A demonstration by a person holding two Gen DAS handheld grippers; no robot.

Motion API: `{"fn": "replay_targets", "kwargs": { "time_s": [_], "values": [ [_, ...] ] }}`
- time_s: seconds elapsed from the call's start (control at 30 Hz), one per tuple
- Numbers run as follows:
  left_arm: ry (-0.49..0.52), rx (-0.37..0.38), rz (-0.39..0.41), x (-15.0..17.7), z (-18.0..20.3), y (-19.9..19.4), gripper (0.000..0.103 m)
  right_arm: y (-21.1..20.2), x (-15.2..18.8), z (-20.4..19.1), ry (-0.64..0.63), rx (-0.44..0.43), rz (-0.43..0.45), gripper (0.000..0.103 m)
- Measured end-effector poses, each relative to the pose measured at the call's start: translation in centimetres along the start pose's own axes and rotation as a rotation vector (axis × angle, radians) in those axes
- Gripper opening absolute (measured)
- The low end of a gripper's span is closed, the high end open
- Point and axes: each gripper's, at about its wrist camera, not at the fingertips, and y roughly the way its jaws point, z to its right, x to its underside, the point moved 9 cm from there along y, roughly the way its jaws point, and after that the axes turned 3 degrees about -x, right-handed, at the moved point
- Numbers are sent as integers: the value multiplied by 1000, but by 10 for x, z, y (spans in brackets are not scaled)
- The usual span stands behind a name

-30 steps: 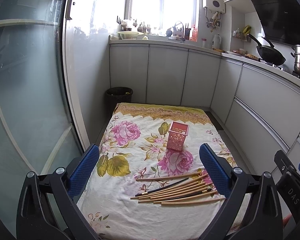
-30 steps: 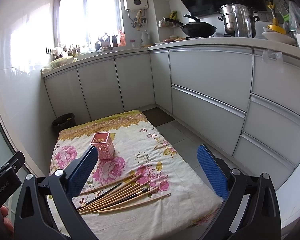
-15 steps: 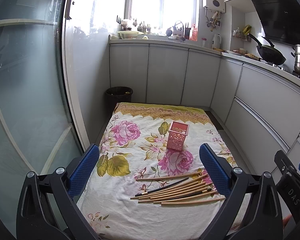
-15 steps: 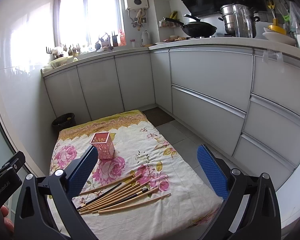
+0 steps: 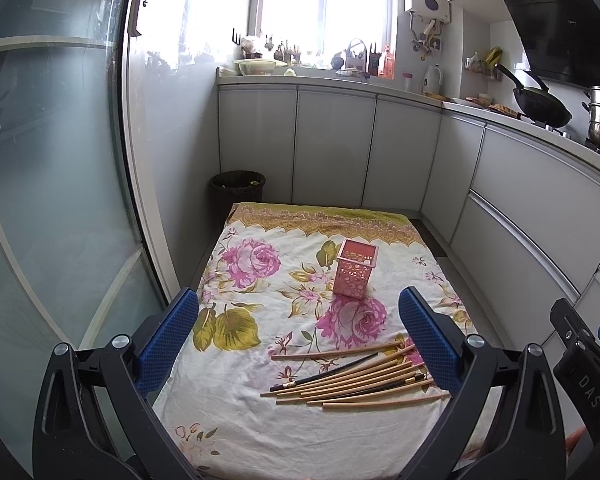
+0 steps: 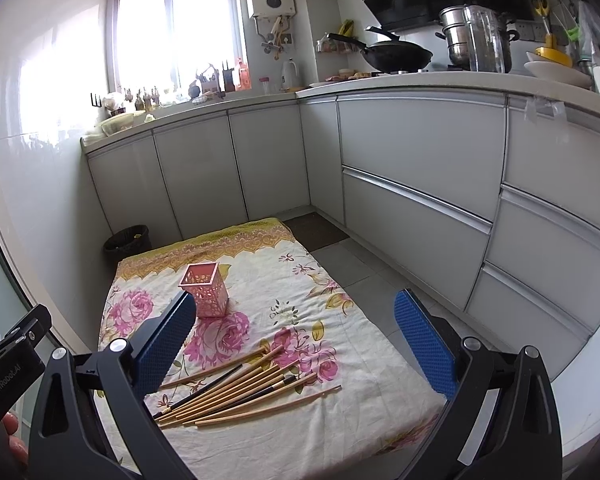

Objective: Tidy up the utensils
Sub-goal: 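Lower the left gripper onto a wooden chopstick and close it while the right gripper grasps another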

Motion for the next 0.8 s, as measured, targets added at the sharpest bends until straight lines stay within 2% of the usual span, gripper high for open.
{"fn": "replay_targets", "kwargs": {
  "time_s": [0.1,0.2,0.33,0.4,0.47,0.6,0.7,0.77,0.8],
  "values": [
    [25,20,-27,5,6,10,96,2,2,7,20,4,-5,97],
    [102,146,-97,11,32,31,96,14,12,30,142,-42,-61,97],
    [315,326,-306,31,95,74,96,53,49,74,394,-155,-245,97],
    [392,376,-402,44,123,97,96,75,75,95,510,-201,-349,97],
    [469,407,-501,59,149,124,96,92,99,111,592,-214,-414,97],
    [613,406,-688,102,185,179,96,120,136,121,620,-220,-495,97],
    [761,378,-763,134,196,216,94,138,149,113,606,-258,-547,97],
    [828,331,-815,152,195,241,80,148,153,109,598,-272,-570,97],
    [844,320,-850,160,194,250,76,153,156,107,594,-276,-582,97]
  ]
}}
